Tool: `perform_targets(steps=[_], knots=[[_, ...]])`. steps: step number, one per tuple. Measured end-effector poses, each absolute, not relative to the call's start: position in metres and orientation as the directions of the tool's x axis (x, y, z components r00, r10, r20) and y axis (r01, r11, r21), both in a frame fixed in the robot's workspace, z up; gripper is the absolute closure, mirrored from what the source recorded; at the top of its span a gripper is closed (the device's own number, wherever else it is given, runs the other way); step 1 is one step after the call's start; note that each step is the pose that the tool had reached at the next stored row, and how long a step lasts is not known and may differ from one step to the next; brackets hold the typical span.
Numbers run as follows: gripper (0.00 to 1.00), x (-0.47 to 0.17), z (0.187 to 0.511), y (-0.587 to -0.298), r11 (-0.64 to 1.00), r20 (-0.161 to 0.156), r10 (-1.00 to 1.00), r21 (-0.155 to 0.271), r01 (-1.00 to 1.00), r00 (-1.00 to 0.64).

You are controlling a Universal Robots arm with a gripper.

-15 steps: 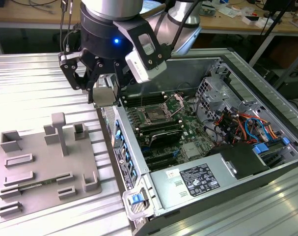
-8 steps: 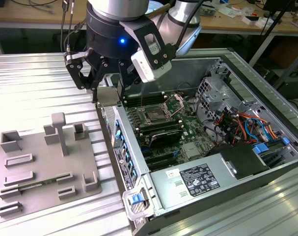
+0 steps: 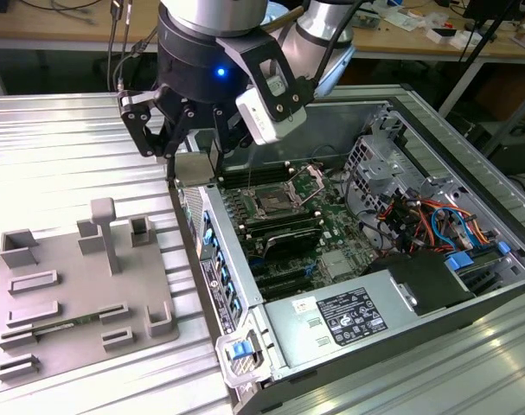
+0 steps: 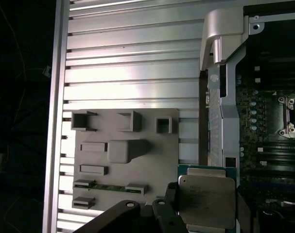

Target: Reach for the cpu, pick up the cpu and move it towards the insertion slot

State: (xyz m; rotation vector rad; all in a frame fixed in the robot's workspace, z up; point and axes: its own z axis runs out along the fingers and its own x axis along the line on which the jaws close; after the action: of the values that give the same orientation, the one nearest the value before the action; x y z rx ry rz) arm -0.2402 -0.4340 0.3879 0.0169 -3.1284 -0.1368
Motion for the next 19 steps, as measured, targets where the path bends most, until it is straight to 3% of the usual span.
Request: perform_targets(steps=[19], knots=[[0.45,-0.2314,0.387,-0.4339,0.996,0.01,-0.011,0.087,-0.01,-1.0]])
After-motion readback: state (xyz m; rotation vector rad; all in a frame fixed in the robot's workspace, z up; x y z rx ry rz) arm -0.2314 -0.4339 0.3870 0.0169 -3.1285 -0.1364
